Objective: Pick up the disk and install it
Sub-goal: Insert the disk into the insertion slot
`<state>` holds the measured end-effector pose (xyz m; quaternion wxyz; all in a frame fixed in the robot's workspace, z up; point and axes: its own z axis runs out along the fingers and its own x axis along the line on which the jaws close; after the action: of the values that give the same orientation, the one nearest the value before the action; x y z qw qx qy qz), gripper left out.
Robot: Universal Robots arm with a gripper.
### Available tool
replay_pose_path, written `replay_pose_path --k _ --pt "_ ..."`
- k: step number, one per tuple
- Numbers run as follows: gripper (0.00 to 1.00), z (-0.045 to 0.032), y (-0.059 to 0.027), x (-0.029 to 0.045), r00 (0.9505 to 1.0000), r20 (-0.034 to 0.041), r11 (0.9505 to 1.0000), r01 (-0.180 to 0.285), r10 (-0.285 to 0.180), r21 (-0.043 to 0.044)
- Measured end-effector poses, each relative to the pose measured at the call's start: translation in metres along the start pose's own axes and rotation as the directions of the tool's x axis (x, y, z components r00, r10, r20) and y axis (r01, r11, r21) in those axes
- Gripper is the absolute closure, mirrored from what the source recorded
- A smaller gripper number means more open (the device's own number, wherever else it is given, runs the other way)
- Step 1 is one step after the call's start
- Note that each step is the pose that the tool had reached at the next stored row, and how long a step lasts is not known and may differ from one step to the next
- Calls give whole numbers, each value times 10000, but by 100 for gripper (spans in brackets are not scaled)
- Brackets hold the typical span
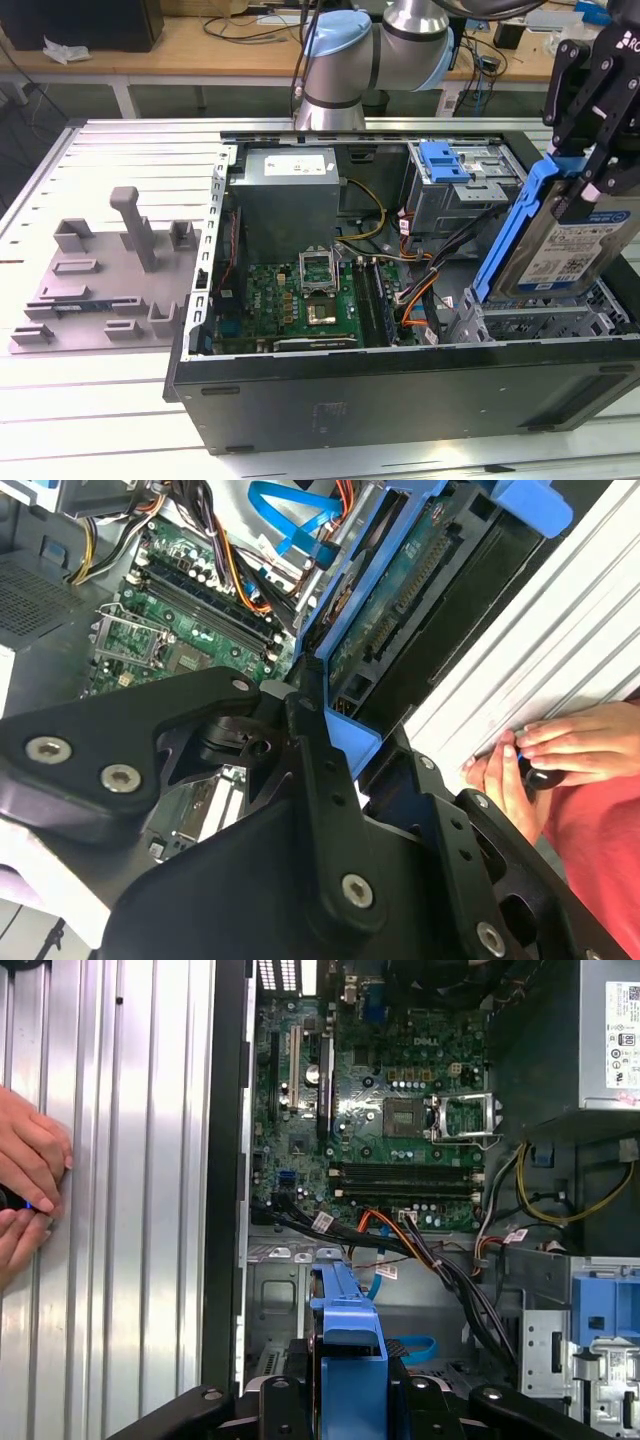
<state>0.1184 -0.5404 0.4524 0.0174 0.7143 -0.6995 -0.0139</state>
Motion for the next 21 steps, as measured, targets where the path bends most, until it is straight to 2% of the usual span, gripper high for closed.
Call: replay_pose_path --k 12,21 --pt "64 47 -8 10 10000 5 10000 -37 37 0" --pt "64 143 -14 13 10000 7 10000 -75 75 -1"
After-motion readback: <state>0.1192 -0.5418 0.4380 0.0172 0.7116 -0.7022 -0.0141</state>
